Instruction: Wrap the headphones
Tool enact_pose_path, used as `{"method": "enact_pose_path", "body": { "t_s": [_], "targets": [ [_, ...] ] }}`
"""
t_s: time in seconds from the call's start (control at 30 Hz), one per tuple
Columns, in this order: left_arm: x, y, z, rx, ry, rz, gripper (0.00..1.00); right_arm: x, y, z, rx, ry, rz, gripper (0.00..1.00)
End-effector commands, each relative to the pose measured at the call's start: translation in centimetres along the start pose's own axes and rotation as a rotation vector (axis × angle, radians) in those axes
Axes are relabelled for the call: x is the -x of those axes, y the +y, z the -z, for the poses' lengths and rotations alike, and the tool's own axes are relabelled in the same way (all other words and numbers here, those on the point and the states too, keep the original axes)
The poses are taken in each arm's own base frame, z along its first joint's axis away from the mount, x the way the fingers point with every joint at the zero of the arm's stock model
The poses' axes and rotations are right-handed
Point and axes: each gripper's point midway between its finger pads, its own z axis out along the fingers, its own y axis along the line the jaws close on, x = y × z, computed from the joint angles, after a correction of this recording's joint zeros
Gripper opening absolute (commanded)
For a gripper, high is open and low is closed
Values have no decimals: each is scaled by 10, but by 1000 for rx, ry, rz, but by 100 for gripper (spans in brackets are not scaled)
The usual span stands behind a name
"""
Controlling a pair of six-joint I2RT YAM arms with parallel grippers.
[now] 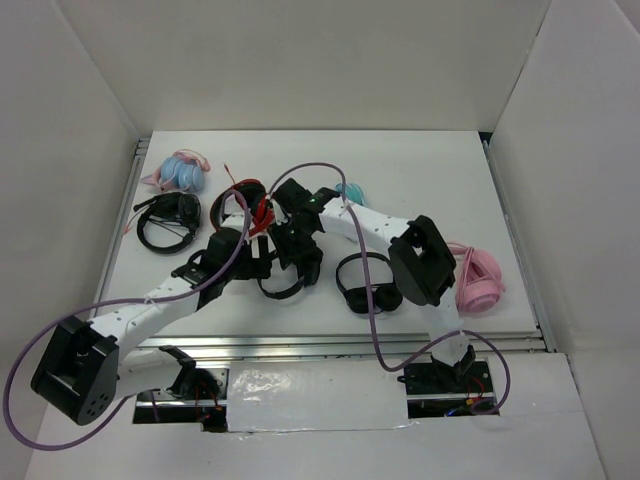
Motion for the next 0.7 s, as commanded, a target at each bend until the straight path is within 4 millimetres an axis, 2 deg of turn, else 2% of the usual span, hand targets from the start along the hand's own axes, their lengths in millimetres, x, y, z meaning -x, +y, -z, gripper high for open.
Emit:
{"method": "enact_pose_path", "body": {
  "t_s": [0.0,0.43,0.47,0.5,0.53,0.67],
  "targets": [
    [24,-2,8,-4,-62,45,99,17,21,31,61,-96,53,47],
    [31,25,27,27,-88,149,99,31,43,44,161,-175,97,52],
    [32,27,28,29,-91,156,99,35,46,46,178,-191,105,57],
    [33,29,30,29,-95,169,99,36,50,50,191,-201,114,75],
    [34,30,31,28,-96,178,99,37,51,52,194,-209,118,99],
    [39,38,38,40,-105,217,99,50,57,68,219,-281,137,100]
  ]
}}
